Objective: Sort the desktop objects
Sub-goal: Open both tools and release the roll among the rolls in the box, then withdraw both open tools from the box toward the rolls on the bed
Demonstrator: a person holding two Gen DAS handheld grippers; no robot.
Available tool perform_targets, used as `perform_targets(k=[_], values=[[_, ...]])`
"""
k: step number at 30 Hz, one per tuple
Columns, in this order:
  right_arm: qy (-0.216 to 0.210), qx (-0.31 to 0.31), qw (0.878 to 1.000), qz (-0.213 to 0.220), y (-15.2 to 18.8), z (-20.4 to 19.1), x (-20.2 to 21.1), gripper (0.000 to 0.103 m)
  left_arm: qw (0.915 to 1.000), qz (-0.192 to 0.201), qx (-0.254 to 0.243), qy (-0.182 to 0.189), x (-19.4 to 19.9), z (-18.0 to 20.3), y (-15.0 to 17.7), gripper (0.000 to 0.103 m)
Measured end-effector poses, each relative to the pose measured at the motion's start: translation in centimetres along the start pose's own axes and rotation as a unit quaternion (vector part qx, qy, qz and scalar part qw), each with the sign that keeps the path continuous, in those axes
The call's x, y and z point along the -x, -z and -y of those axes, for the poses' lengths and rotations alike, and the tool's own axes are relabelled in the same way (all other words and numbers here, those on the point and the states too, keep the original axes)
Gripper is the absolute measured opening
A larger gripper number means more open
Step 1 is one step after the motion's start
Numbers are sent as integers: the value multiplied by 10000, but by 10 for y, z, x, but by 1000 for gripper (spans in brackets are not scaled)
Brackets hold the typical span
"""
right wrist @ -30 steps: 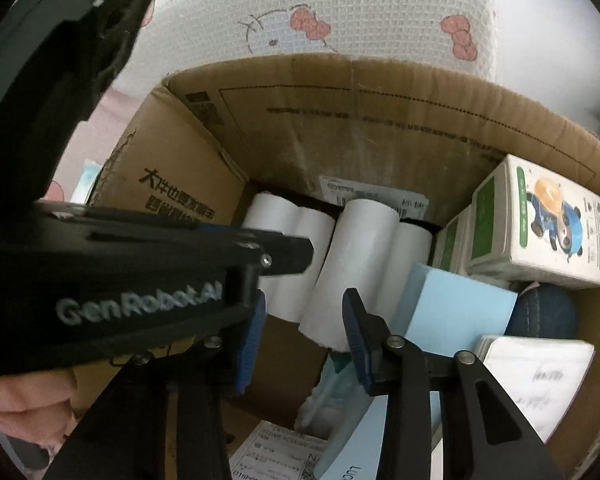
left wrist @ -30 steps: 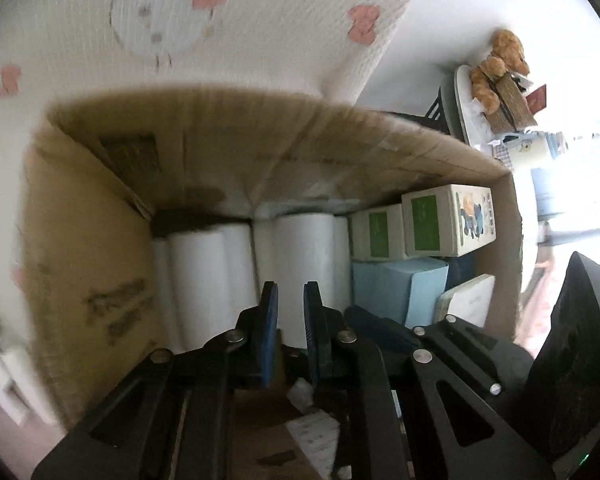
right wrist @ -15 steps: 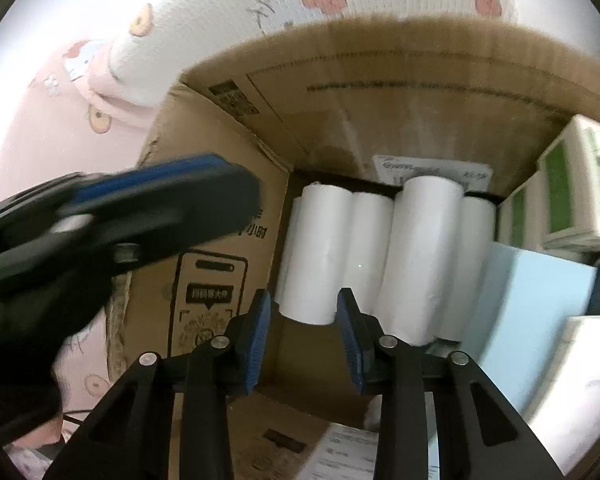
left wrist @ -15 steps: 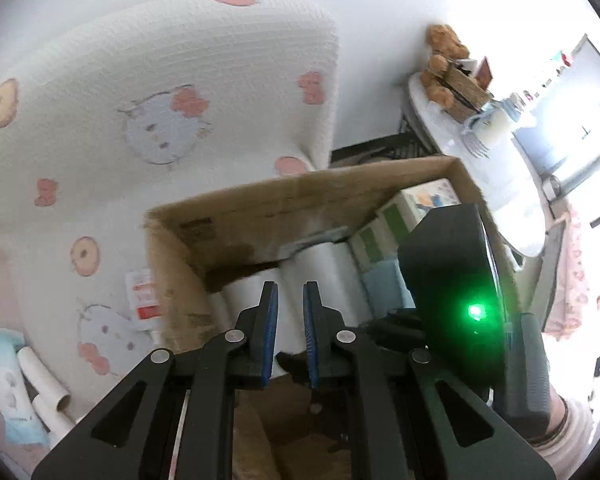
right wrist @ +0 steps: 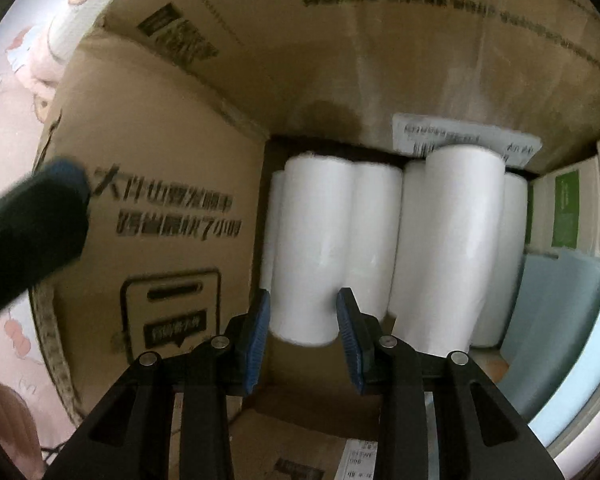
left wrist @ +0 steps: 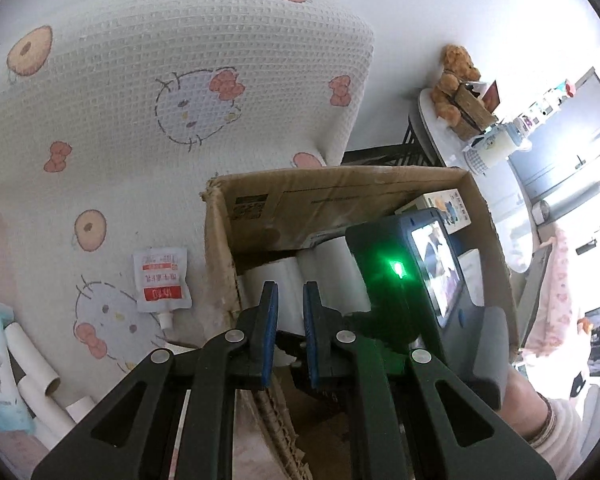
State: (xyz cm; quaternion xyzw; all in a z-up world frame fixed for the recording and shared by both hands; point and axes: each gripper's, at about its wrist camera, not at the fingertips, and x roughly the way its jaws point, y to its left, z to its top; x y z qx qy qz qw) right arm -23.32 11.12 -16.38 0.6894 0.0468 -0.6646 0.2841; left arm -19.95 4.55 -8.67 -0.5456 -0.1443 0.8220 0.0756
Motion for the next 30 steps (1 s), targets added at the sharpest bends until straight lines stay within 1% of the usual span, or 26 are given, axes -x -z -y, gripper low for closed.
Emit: perform_targets(k=[2, 5, 7, 10, 11, 12, 14, 17, 20, 21, 22, 23, 24, 26, 28, 29, 30], values=[[-43, -107, 9999, 17, -1, -1, -1, 29, 10000, 41, -18, 63, 2, -1, 1, 13], [-67, -138, 9999, 42, 2, -4, -2, 29, 9999, 101, -77, 14, 7, 0, 4, 13], [-65, -163, 9998, 67, 3, -6, -2, 29, 9997, 165, -140, 61, 10, 1, 5, 13], [-16, -121, 9997, 222, 10, -16, 7, 29, 9989, 388, -231, 153, 20, 2, 10, 15], [18, -82, 9995, 318, 14, -21, 13, 29, 9983, 488, -247, 211, 24, 2, 11, 18], [65, -14, 9991, 421, 18, -28, 20, 29, 9976, 577, -250, 288, 28, 1, 13, 24], [177, 146, 9975, 670, 27, -42, 36, 29, 9955, 807, -195, 458, 38, -2, 16, 33], [296, 394, 9933, 1043, 41, -66, 61, 29, 9887, 1308, 21, 728, 56, -12, 26, 40], [265, 611, 9897, 1271, 50, -92, 78, 29, 9802, 1741, 143, 932, 71, -22, 34, 41], [253, 637, 9890, 1310, 22, -91, 79, 29, 9754, 1958, 198, 995, 76, -28, 40, 41], [215, 670, 9883, 1356, 18, -72, 93, 29, 9717, 2124, 252, 1002, 81, -33, 46, 40], [159, 723, 9874, 1395, 32, -56, 106, 30, 9678, 2278, 334, 1022, 85, -40, 52, 40], [102, 763, 9866, 1439, 39, -53, 113, 30, 9642, 2397, 433, 1044, 88, -48, 58, 40], [-12, 824, 9852, 1503, 44, -60, 118, 30, 9631, 2400, 694, 996, 89, -66, 64, 40], [-72, 894, 9833, 1585, 50, -72, 123, 30, 9617, 2314, 999, 1083, 89, -86, 71, 40], [-97, 932, 9822, 1630, 53, -79, 125, 30, 9591, 2305, 1163, 1162, 90, -96, 76, 40], [-119, 968, 9808, 1686, 51, -87, 117, 30, 9547, 2322, 1332, 1296, 91, -109, 84, 40]])
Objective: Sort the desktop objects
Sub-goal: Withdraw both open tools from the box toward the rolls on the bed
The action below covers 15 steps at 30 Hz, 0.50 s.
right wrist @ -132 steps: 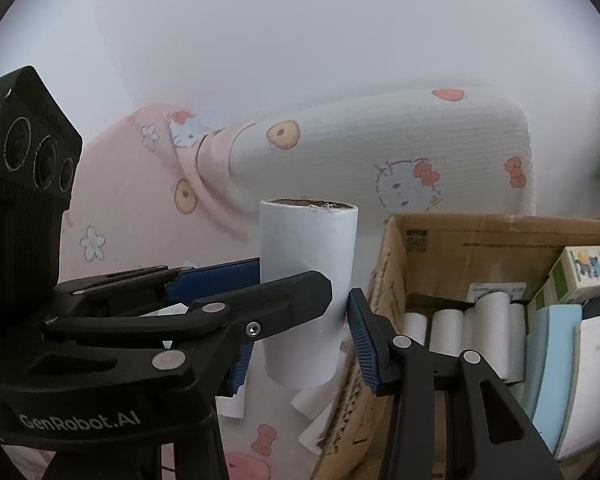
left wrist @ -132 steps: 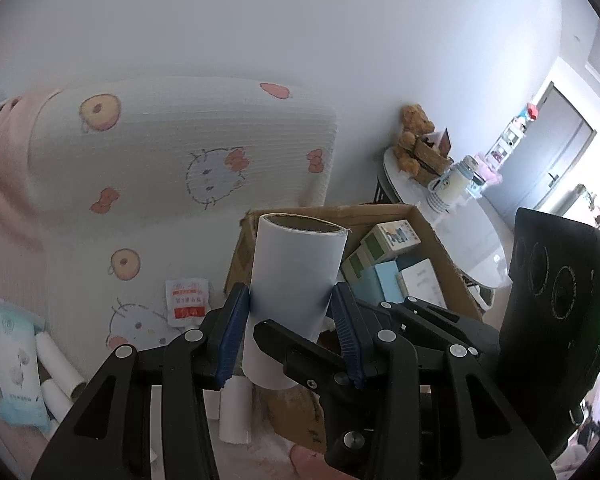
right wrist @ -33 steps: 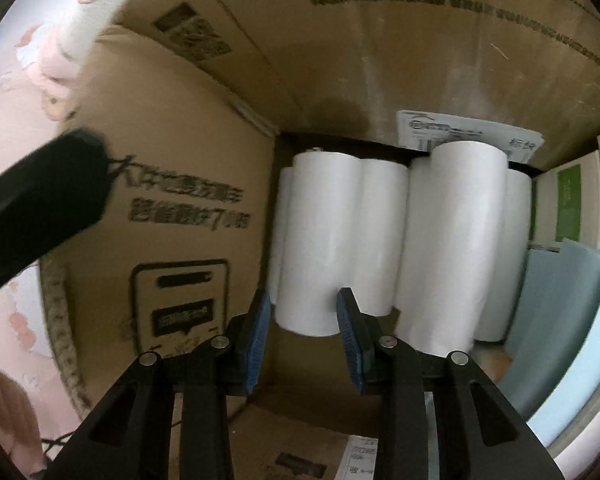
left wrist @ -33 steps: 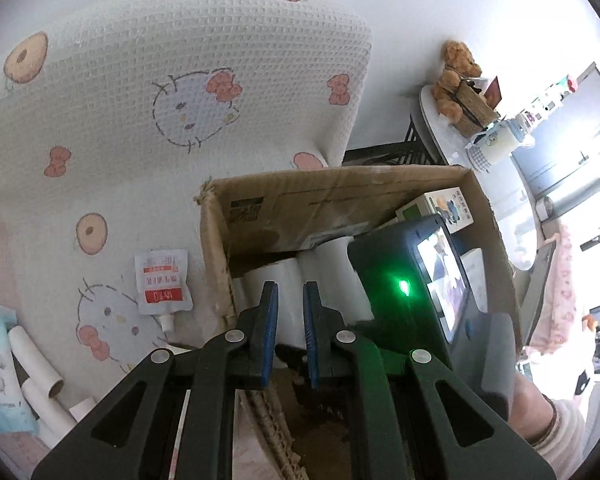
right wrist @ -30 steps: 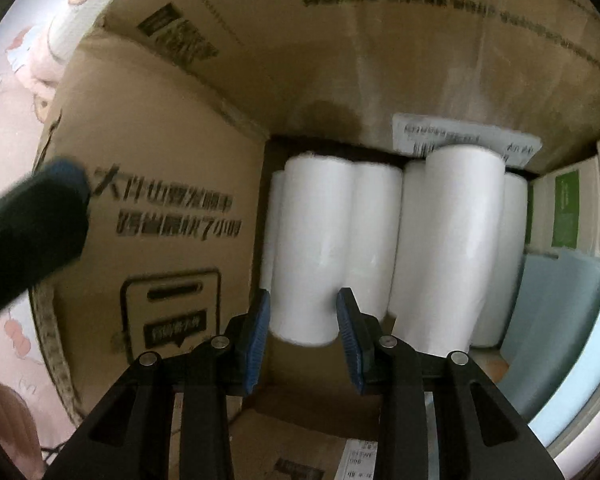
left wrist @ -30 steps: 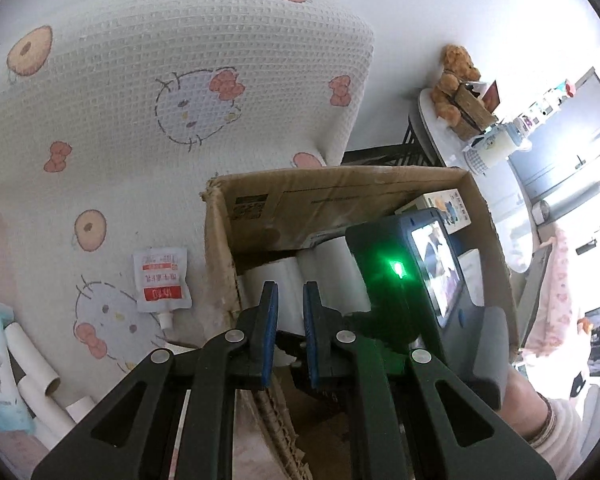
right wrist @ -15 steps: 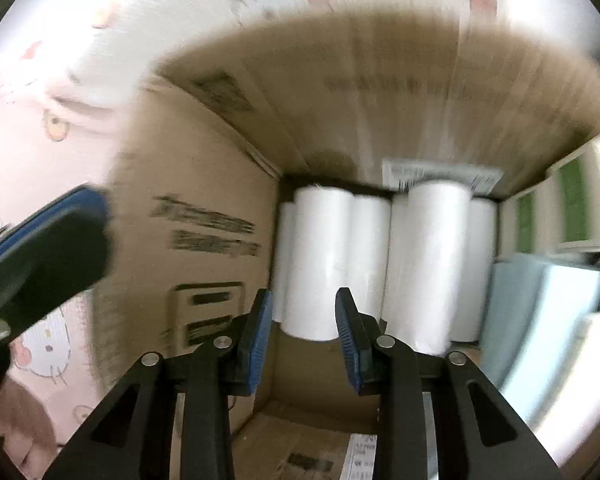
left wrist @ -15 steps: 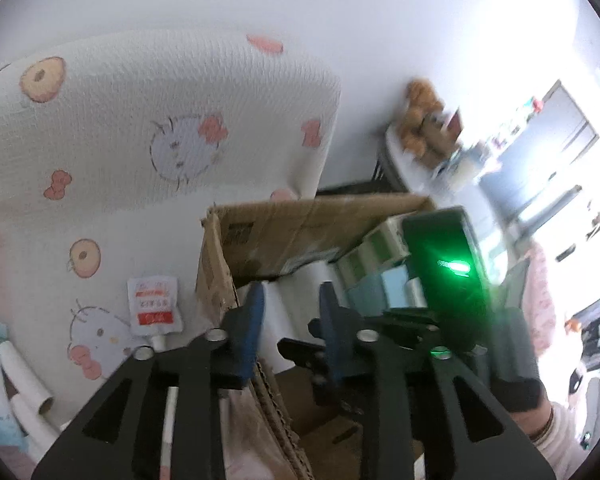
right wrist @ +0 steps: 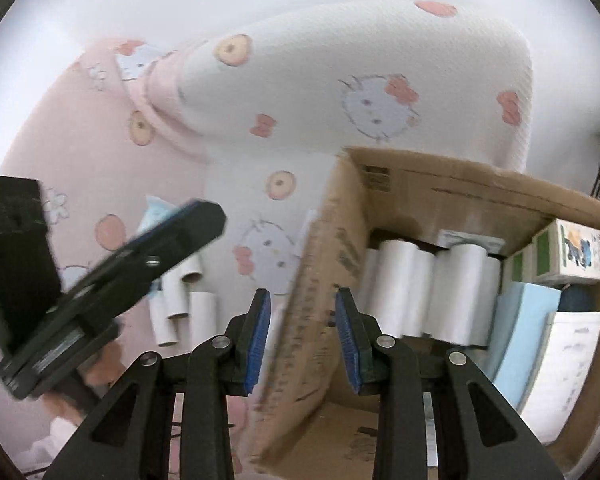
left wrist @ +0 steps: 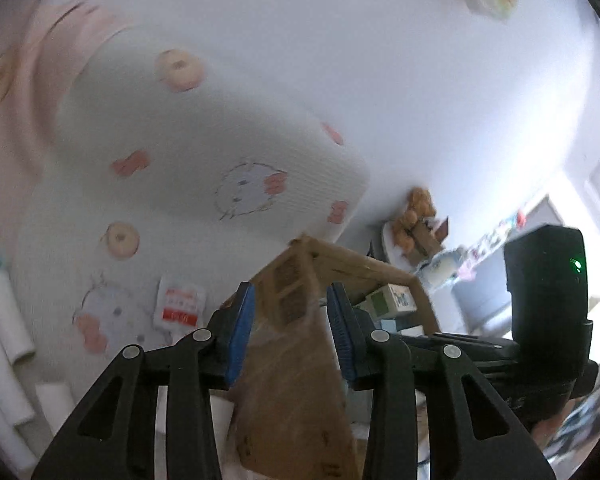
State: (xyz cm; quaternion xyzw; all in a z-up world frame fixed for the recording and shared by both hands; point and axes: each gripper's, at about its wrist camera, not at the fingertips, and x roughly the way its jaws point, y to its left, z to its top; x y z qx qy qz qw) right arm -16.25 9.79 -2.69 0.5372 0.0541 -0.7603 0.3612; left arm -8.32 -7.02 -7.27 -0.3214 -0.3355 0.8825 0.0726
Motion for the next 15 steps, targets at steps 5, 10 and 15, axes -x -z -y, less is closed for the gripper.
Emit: perform_targets(k=[5, 10, 15], values=[[-120, 194, 9993, 284, -8, -31, 2, 30, 9982, 336, 176, -458, 35, -37, 13, 40], [-136, 495, 9967, 633, 7, -69, 5, 30, 9960, 575, 207, -647, 69, -59, 13, 40], [104, 713, 9929, 950, 24, -91, -7, 30, 9900, 812, -218, -1129, 90, -64, 11, 40]])
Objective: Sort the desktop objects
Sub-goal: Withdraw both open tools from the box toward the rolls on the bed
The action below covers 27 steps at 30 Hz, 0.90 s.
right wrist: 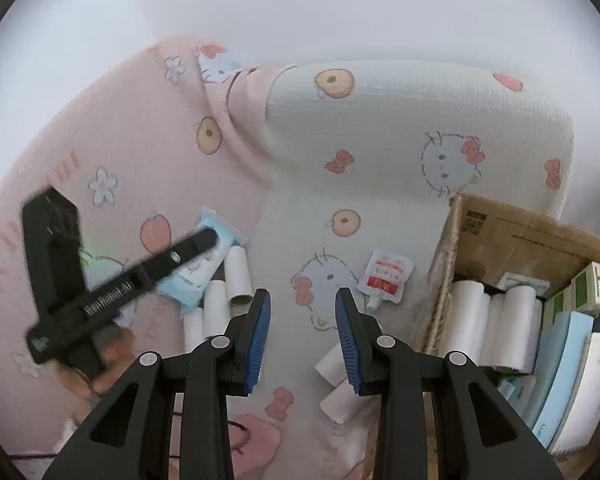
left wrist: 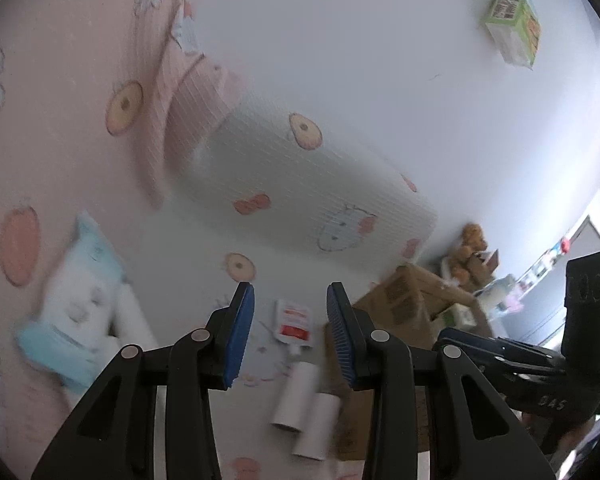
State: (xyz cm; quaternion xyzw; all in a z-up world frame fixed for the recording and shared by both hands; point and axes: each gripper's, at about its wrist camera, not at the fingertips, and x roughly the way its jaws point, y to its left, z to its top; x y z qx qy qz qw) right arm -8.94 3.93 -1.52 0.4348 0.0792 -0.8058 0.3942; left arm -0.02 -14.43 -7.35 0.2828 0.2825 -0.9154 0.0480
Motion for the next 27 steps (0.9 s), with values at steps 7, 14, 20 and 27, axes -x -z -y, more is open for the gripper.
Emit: perform_targets(k=[7, 14, 20, 27], values=[[309, 208, 9972, 655, 39, -33, -17, 30, 9997, -231, 6, 6, -4, -18, 14, 40], [1169, 541, 9877, 888, 69, -54, -54, 30, 9966, -817, -10, 59, -41, -30, 45, 40], [1243, 575, 9876, 771, 75, -55, -85, 30, 9908, -1348, 71, 92, -73, -45, 68, 40], [1698, 780, 9775, 982, 92, -59, -112, 30, 9791, -1827, 630, 628, -111, -66, 79, 40]])
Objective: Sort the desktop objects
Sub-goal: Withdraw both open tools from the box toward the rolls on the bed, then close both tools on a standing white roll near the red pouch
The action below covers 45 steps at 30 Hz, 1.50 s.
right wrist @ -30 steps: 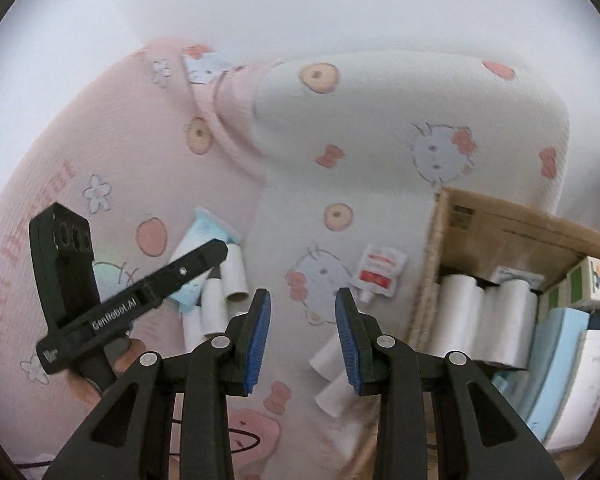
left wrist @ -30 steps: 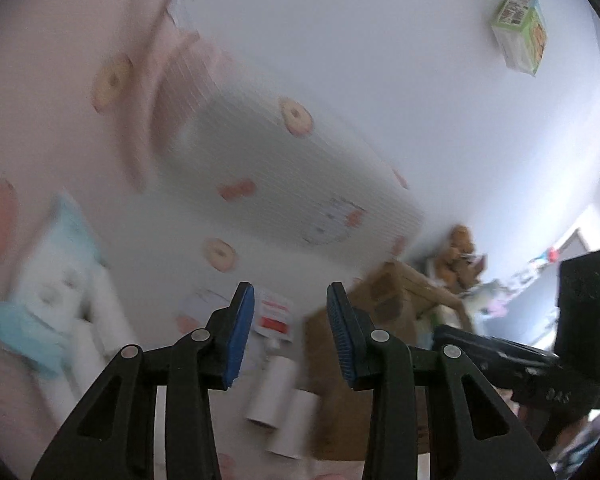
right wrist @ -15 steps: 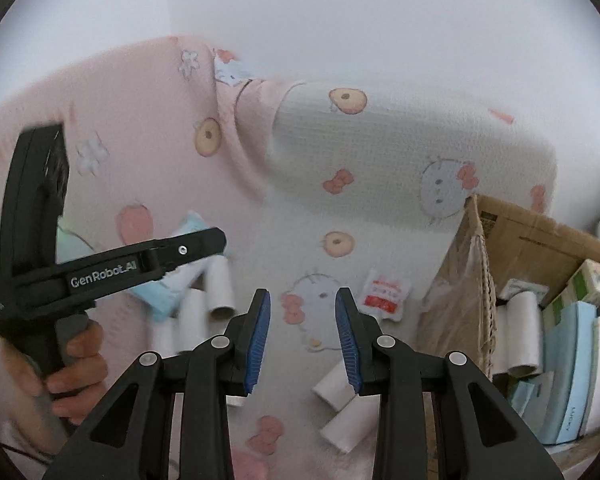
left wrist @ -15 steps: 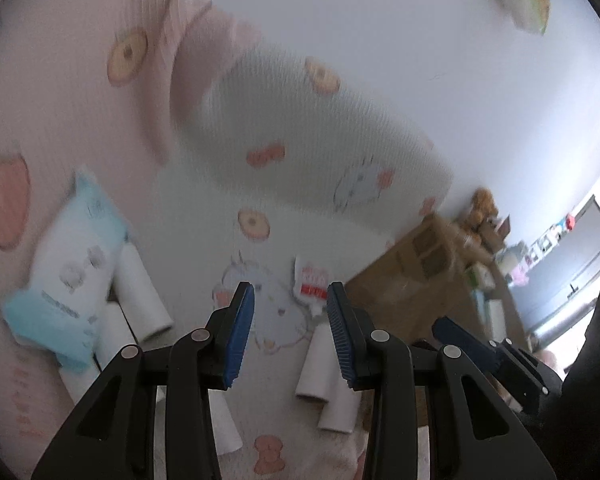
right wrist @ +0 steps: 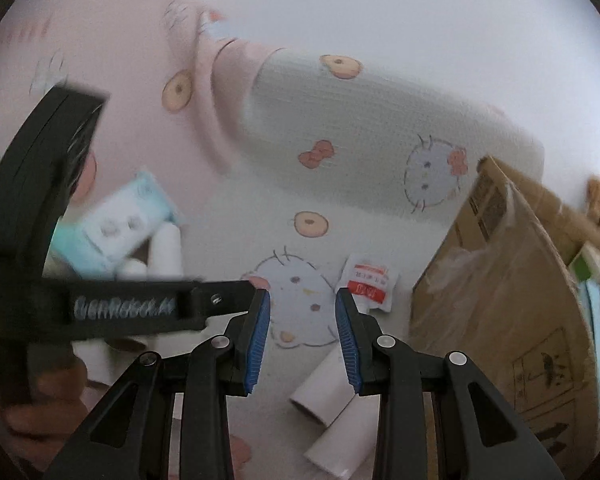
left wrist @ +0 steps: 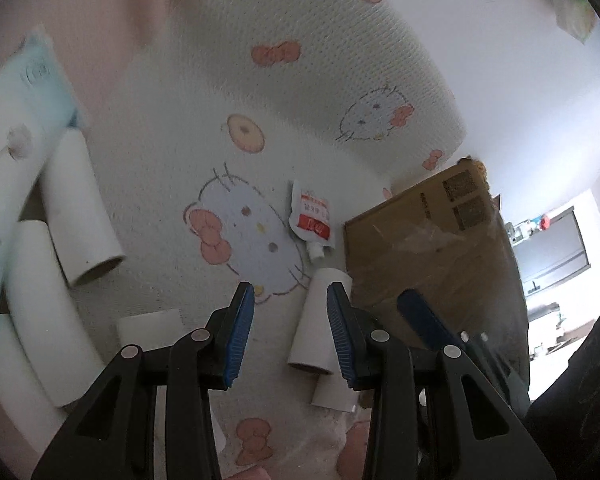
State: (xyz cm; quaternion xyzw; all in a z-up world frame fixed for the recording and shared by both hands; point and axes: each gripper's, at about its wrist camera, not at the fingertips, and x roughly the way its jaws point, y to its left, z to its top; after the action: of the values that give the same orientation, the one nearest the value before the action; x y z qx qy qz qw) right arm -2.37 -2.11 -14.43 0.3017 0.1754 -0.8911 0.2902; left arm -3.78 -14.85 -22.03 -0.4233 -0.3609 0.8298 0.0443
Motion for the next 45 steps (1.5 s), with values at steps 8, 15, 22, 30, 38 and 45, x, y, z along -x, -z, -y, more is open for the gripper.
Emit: perform_targets(k=[8, 15, 22, 30, 38, 45], values=[[33, -553, 9957, -738, 6, 19, -35, 30, 9987, -409, 162, 274, -23, -7, -7, 40], [251, -1326, 9791, -1520, 14, 48, -60, 30, 9921, -1106, 315, 492, -55, -5, -16, 40], [247, -1654, 9630, -2114, 27, 56, -78, 31, 9865, -1520, 247, 564, -81, -1, -29, 46], [-94, -1731, 9559, -2372, 31, 58, -96, 44, 9799, -1860, 395, 600, -100, -3, -21, 48], [-1001, -1528, 9493, -2558, 33, 45, -112, 44, 9862, -1581, 419, 249, -79, -8, -16, 48], [-1696, -849, 9537, -2333, 26, 24, -118, 45, 9905, -1163, 740, 43, -49, -23, -15, 48]])
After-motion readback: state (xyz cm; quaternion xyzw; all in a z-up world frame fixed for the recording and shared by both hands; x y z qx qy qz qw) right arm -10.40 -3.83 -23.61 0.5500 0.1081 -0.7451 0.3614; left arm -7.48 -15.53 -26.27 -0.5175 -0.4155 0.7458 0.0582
